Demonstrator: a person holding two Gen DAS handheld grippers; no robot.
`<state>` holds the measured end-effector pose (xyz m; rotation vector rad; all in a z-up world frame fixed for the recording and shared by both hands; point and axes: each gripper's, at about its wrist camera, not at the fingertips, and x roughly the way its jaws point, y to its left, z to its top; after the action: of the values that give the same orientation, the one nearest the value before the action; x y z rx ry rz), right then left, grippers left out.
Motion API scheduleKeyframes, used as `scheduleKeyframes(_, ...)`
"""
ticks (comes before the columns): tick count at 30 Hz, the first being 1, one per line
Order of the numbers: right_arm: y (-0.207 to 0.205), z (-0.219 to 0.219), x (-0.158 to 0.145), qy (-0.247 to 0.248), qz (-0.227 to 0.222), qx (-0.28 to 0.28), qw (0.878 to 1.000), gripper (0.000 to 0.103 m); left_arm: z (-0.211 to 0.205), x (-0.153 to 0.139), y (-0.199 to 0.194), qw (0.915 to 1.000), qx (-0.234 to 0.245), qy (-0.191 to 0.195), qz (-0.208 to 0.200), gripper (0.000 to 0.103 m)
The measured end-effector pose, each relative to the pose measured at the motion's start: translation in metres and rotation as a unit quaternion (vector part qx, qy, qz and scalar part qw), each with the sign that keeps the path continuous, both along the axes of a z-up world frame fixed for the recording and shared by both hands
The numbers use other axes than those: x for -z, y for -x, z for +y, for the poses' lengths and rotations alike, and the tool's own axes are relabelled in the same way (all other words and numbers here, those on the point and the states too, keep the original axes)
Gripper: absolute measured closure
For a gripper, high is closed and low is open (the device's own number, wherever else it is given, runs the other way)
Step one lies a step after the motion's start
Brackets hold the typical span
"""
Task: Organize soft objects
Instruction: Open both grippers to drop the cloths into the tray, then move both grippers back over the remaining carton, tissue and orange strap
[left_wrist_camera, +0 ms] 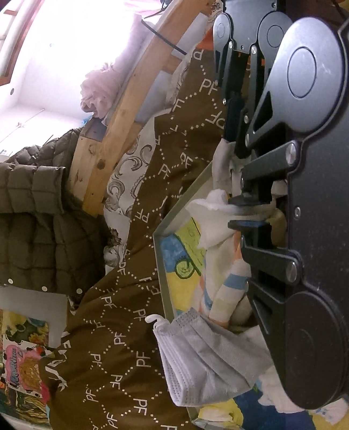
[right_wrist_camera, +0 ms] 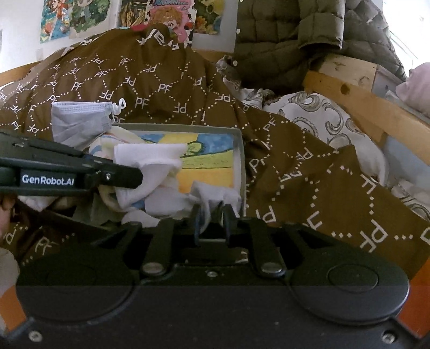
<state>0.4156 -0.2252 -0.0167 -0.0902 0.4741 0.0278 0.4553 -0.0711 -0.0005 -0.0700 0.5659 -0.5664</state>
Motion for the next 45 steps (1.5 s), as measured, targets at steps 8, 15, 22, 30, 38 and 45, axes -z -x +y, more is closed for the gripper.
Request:
scheduleKeyframes(8, 0.025, -0.008, -0.018, 0.0, -0.021, 0.0, 1.0, 0.066, 0.001, -0.007, 0.016, 0.9999, -0.007, -0.003, -0.011, 0.07)
scheduleKeyframes(15, 0.054, -0.017, -0.03, -0.017, -0.045, 0.015, 0.999, 0.047, 0.008, -0.015, 0.039, 0.9993, -0.026, -0.004, -0.028, 0.049)
scheduleKeyframes(22, 0.089, -0.026, -0.032, -0.038, -0.064, 0.027, 0.997, 0.031, 0.013, -0.025, 0.073, 0.9981, -0.032, -0.021, -0.047, 0.023)
scheduleKeyframes(30, 0.134, -0.027, -0.038, -0.06, -0.091, 0.023, 0.994, 0.014, 0.031, -0.035, 0.124, 0.9947, -0.07, -0.025, -0.071, 0.004)
scheduleKeyframes(38, 0.184, -0.015, -0.049, -0.072, -0.125, 0.01, 0.99, 0.001, 0.043, -0.045, 0.187, 0.9911, -0.088, -0.034, -0.093, 0.001)
scheduleKeyframes(45, 0.238, -0.003, -0.05, -0.074, -0.135, 0.004, 0.988, 0.001, 0.055, -0.05, 0.249, 0.9865, -0.116, -0.036, -0.11, 0.001)
